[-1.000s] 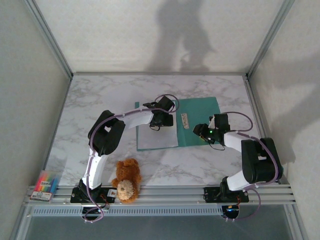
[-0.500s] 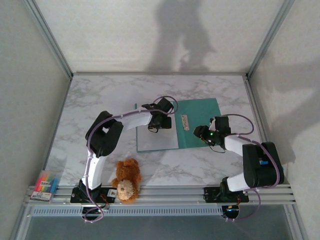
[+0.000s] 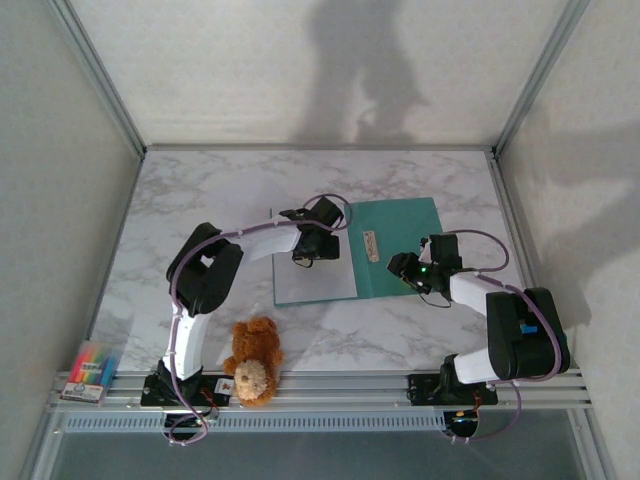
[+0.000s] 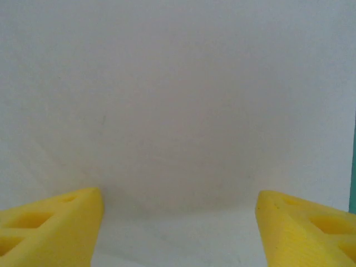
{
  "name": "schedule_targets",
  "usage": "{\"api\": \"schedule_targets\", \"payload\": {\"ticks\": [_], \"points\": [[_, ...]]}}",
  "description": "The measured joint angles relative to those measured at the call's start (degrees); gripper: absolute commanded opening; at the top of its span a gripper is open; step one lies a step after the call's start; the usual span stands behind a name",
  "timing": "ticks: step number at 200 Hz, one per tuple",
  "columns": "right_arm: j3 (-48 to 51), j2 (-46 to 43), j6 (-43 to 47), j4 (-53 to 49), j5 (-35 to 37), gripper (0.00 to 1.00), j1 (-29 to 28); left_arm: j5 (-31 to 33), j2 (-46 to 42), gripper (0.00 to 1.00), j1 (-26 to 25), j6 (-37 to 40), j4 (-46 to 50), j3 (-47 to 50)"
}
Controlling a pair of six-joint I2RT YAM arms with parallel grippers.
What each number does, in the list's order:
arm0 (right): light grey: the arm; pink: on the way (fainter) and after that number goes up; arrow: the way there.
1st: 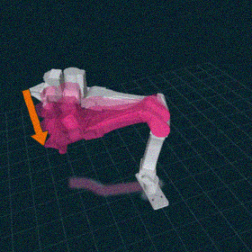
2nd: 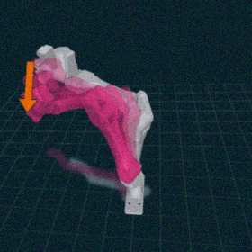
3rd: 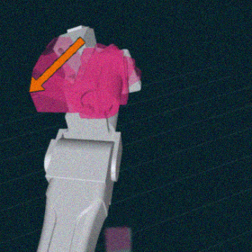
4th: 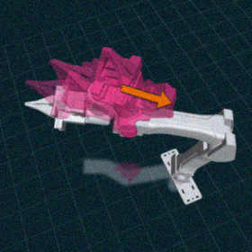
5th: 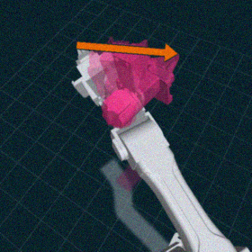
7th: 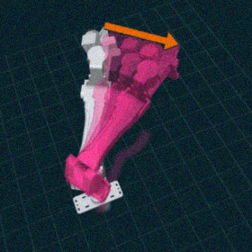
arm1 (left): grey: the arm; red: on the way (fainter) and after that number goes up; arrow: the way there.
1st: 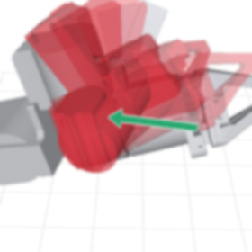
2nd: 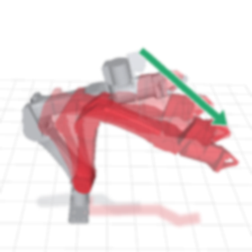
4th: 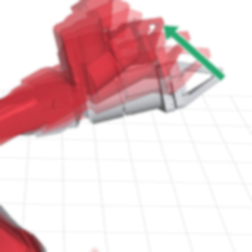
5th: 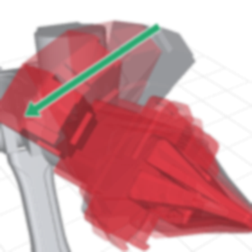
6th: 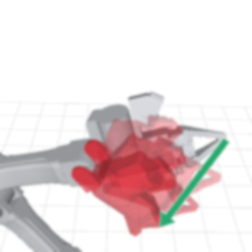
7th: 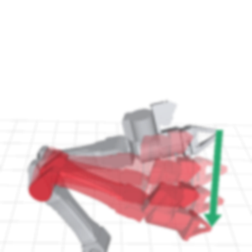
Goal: Put the files into the folder
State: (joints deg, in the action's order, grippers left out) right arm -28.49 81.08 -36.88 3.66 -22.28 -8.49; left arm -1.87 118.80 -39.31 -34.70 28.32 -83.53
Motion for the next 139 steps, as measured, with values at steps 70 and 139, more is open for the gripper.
{"api": "schedule_targets", "payload": {"ticks": [70,139], "points": [[0.00,0.00,0.00,0.00,0.00,0.50,0.00,0.00,-0.85,0.73,0.15,-0.02,-0.13,1.16],[0.00,0.00,0.00,0.00,0.00,0.50,-0.02,-0.04,-0.87,0.74,0.20,0.17,0.37,1.09]]}}
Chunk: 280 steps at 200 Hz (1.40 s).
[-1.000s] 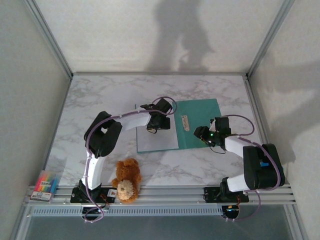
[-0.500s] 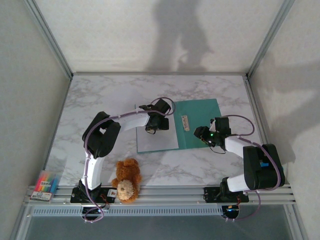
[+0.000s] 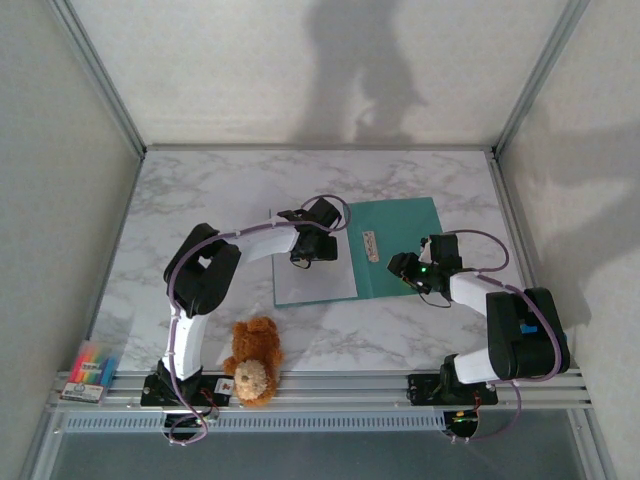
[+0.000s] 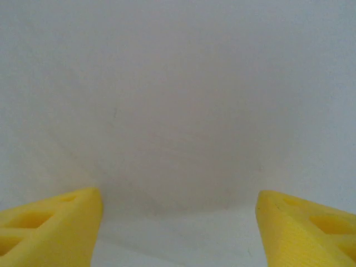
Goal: Put the files into the folder
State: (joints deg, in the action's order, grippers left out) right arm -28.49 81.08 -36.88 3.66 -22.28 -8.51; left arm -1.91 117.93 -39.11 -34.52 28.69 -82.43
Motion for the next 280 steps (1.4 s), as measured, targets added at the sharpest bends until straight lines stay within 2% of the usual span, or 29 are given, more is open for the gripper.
{"api": "schedule_targets", "payload": {"ticks": [46,115,185,241,280], "points": [[0.13,-0.44,0.00,-0.37,-0.02,0.50,0.00,0.02,-0.66,0.74,0.22,0.11,1.70,-1.75],[0.11,-1.09,0.15,-2.38,-0.44,0.50,-0.70,0.04,-6.43,0.74,0.35,0.04,1.66,-2.67],[-1.81,0.13,-0.48,-4.11,-0.46,0.51,-7.19,0.37,-6.54,0.75,0.57,-0.26,-0.55,-2.64],[-10.05,-0.22,1.53,-15.13,0.44,0.54,-7.32,1.16,-6.51,0.75,0.59,-1.09,-1.31,-2.60],[-15.54,-0.24,2.67,-16.98,2.27,0.55,-4.57,2.25,-6.51,0.77,-0.20,-1.49,-1.68,-2.60]]}}
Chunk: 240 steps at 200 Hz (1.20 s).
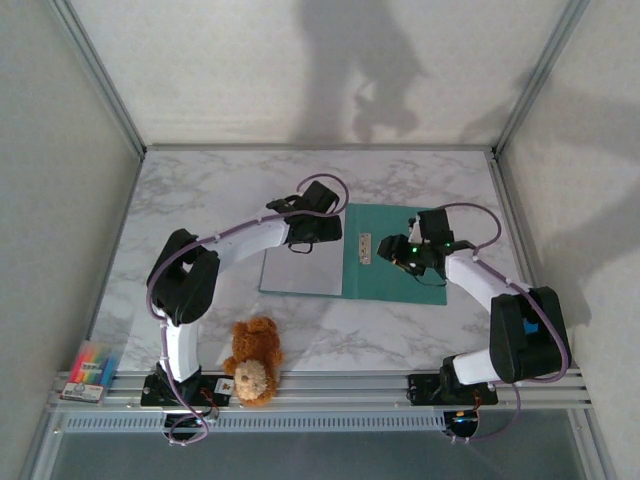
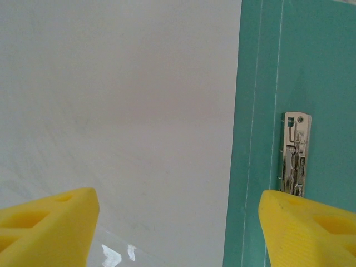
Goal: Put the files into the folder
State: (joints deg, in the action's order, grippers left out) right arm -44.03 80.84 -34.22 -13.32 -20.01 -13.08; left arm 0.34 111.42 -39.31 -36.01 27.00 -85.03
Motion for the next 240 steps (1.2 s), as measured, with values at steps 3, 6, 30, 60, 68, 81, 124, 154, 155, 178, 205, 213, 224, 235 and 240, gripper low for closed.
{"api": "schedule_targets", "payload": {"ticks": [3,6,30,60,68,81,124,154,155,178,205,213,224,235,240], "points": [[-0.20,0.04,0.07,0.02,0.17,0.55,0.31,0.15,-0.02,0.77,-0.15,0.00,-0.04,0.00],[-0.39,0.13,0.11,0.04,0.39,0.55,0.72,0.33,-0.02,0.77,-0.39,0.00,-0.07,0.00],[-1.46,1.66,0.07,0.66,1.01,0.55,2.89,1.64,0.00,0.76,-2.99,0.00,-1.07,-0.07],[-1.68,4.90,-0.13,2.34,1.40,0.54,4.87,4.00,0.46,0.74,-7.87,-0.09,-1.27,-2.91],[-1.68,5.84,-0.13,2.80,1.42,0.54,5.22,4.70,0.87,0.74,-9.14,-0.20,-1.60,-4.13],[-1.29,7.17,-0.76,4.46,1.38,0.54,5.64,6.27,1.86,0.73,-11.26,-0.37,-1.97,-6.05],[-0.61,9.18,-1.86,7.17,0.98,0.53,5.77,8.76,7.34,0.64,-15.06,-3.06,-1.97,-10.34],[-0.59,9.18,-2.12,7.85,1.84,0.49,5.81,9.20,11.34,0.56,-14.97,-4.33,-1.05,-11.19],[-0.59,9.18,-2.27,7.89,1.88,0.49,5.84,9.20,11.41,0.55,-14.97,-4.28,-1.03,-11.19],[-0.59,10.01,-2.67,8.50,1.86,0.45,6.01,9.60,13.11,0.44,-14.86,-4.98,-0.11,-11.19],[-0.59,11.47,-2.78,8.66,1.84,0.44,6.19,9.57,14.03,0.35,-14.88,-5.29,0.31,-11.26],[-0.57,11.54,-2.91,8.72,1.86,0.43,6.19,9.57,14.27,0.33,-14.88,-5.35,0.39,-11.34],[-0.57,11.54,-2.93,8.96,1.88,0.44,6.19,9.57,14.60,0.32,-14.93,-5.20,0.96,-11.65],[-0.57,11.54,-2.97,9.33,1.90,0.44,6.19,9.57,14.99,0.32,-14.97,-5.22,1.40,-12.11],[-0.57,11.54,-2.97,9.42,1.90,0.44,6.19,9.57,15.15,0.32,-14.97,-5.22,1.57,-12.35]]}}
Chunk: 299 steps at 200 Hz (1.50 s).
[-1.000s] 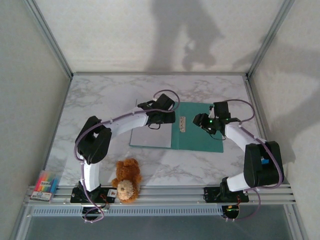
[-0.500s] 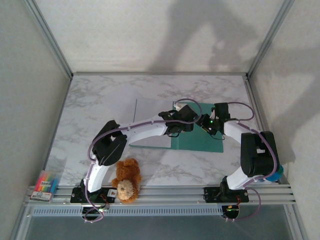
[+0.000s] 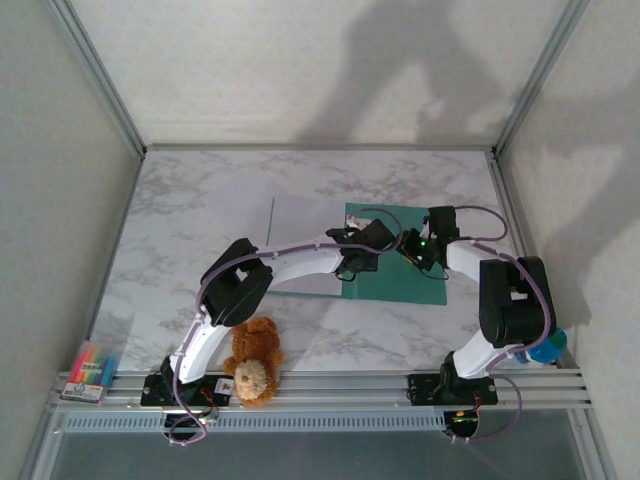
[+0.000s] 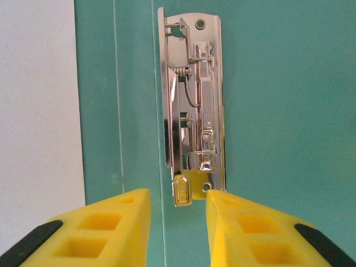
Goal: Put the files into the folder
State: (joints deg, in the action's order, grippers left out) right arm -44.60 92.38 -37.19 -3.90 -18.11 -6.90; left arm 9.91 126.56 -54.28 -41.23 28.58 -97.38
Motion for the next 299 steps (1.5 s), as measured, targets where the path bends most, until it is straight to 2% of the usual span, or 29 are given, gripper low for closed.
{"api": "schedule_targets", "payload": {"ticks": [87,208,227,266,299], "points": [[0.00,1.49,-0.61,0.31,-1.11,0.41,0.00,0.02,3.69,0.17,-0.02,-0.22,2.71,-3.45],[-0.55,3.67,-1.07,1.84,-3.52,0.39,0.00,0.37,3.78,0.13,0.00,-1.55,5.64,-4.52],[-1.03,4.20,-1.01,2.03,-4.00,0.39,-0.26,0.61,3.78,0.16,0.00,-2.40,6.05,-4.52],[-2.16,5.14,-0.98,2.01,-4.04,0.38,-1.81,0.90,3.78,0.39,-0.02,-3.91,6.62,-4.52],[-2.19,5.14,-0.98,1.97,-4.02,0.38,-2.25,2.14,3.78,0.37,-0.02,-4.11,7.72,-4.52]]}}
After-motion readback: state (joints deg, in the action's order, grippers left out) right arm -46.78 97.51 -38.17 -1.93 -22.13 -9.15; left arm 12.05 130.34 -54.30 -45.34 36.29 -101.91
